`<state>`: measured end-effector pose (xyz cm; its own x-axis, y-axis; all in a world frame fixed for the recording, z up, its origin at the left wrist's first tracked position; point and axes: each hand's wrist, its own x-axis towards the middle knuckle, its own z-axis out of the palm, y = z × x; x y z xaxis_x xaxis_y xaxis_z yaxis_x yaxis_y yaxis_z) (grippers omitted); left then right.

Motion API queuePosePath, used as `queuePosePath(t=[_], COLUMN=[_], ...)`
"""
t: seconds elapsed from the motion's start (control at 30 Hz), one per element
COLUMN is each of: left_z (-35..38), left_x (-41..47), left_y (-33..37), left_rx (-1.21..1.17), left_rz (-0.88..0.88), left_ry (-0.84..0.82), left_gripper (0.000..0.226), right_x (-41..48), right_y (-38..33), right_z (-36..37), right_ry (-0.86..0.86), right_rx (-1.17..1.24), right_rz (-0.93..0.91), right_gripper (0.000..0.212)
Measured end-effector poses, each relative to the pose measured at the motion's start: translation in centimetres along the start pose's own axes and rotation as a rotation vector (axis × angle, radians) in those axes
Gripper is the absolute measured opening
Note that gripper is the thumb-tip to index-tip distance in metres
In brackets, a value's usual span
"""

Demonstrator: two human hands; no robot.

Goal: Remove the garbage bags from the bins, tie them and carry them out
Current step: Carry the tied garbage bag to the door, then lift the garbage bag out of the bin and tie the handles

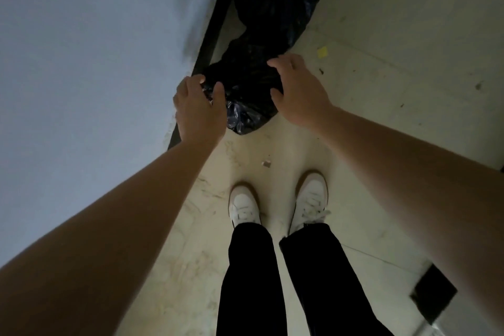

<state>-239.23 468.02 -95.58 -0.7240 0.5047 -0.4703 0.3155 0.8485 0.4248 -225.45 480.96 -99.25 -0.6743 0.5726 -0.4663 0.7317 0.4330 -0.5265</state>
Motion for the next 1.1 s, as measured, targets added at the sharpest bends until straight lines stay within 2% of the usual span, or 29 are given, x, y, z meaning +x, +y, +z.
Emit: queuePosePath(t=[0.17,0.3,0.53,0.67,0.77,0.93,1.0,1.1], left_z=[-4.8,-12.1,-32.9,-45.3,-53.1,-60.3,-60.9,-59.4], left_x=[-1.0,-2.7,-9.8,-18.3,-26.5,-39.1,-44.1,-50.6], left_y=[3.1,10.0,31.9,45.1,52.5,59.0,59.7,58.9], left_rx=[0.172,0.311,0.395,0.366,0.326,0.165,0.08,0.008], left_rz=[0.27,0.542,0.974,1.136,1.229,1.462,1.551,1.654], left_ry=[0.062,0.195,0.479,0.675,0.789,0.927,0.915,0.81], left_gripper=[0.048,0.057,0.065,0.067,0.068,0.067,0.067,0.068], right_x=[-2.2,-6.0,-17.9,-27.9,-37.3,-52.7,-58.6,-66.8], right_y=[-1.2,-3.8,-10.4,-16.0,-20.6,-24.8,-25.8,-26.4], right_z=[-7.0,-17.8,-46.7,-62.8,-71.6,-77.8,-77.4,-74.1], right_ry=[0.107,0.24,0.643,0.917,1.104,1.295,1.342,1.422], right_rx=[-0.205,-0.348,-0.585,-0.587,-0.584,-0.645,-0.651,-0.635], right_rz=[-0.032,-0.06,-0.13,-0.093,-0.058,0.05,0.164,0.332], right_gripper=[0.055,0.061,0.065,0.066,0.066,0.069,0.073,0.073])
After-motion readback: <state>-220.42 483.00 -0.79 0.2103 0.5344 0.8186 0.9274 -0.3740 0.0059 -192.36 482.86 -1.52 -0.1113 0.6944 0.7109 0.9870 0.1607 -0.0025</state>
